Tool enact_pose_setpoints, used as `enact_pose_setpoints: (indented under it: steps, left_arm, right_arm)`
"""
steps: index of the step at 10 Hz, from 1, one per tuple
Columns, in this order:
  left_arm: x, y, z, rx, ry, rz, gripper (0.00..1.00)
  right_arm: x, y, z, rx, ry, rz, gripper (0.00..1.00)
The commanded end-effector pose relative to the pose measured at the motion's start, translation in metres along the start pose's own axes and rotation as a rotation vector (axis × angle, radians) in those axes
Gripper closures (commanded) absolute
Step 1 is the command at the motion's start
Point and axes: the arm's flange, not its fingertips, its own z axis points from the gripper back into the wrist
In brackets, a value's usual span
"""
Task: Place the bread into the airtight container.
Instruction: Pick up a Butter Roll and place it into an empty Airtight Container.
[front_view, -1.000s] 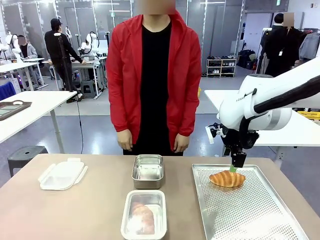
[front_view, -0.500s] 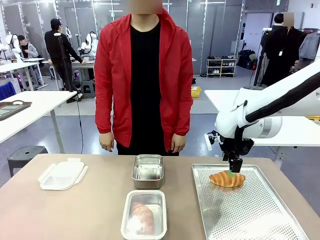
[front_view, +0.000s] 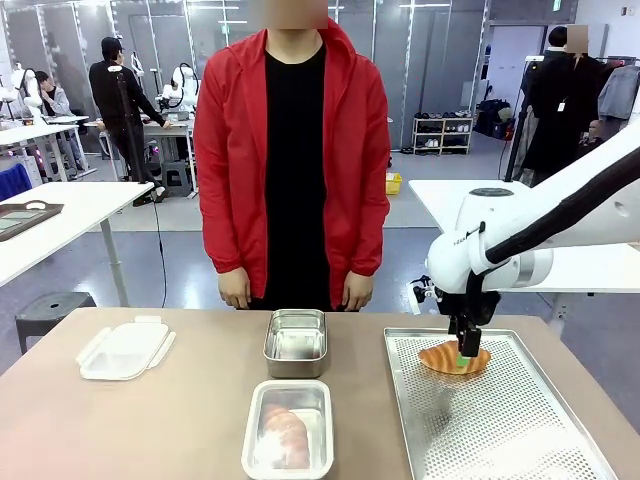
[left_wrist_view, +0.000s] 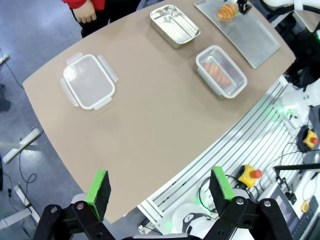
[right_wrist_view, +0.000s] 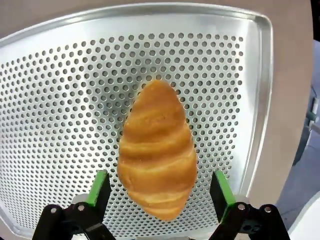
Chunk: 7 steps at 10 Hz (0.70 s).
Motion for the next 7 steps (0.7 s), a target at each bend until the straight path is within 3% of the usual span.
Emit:
enact_pose_setpoints:
  steps: [1,3,7]
  left_arm:
    - [0.0004,-0.0006,0.0008,-0.008,-0.004,-0.016,0.00]
    - [0.0004,-0.0006,0.0008,-0.008,-0.004,-0.016,0.00]
    - [0.0004,-0.0006,0.0008,-0.008,-0.004,-0.016,0.00]
  right_arm:
    - [0.0066,-0.0076,-0.0098,0.004,0.021,-0.039,0.00]
    - [0.0057,-0.0114,-0.0170,0.029,0.043,-0.033,0.00]
    - [0.0035,-0.0136,-0.0179,0.034,0.047,-0.037,0.39]
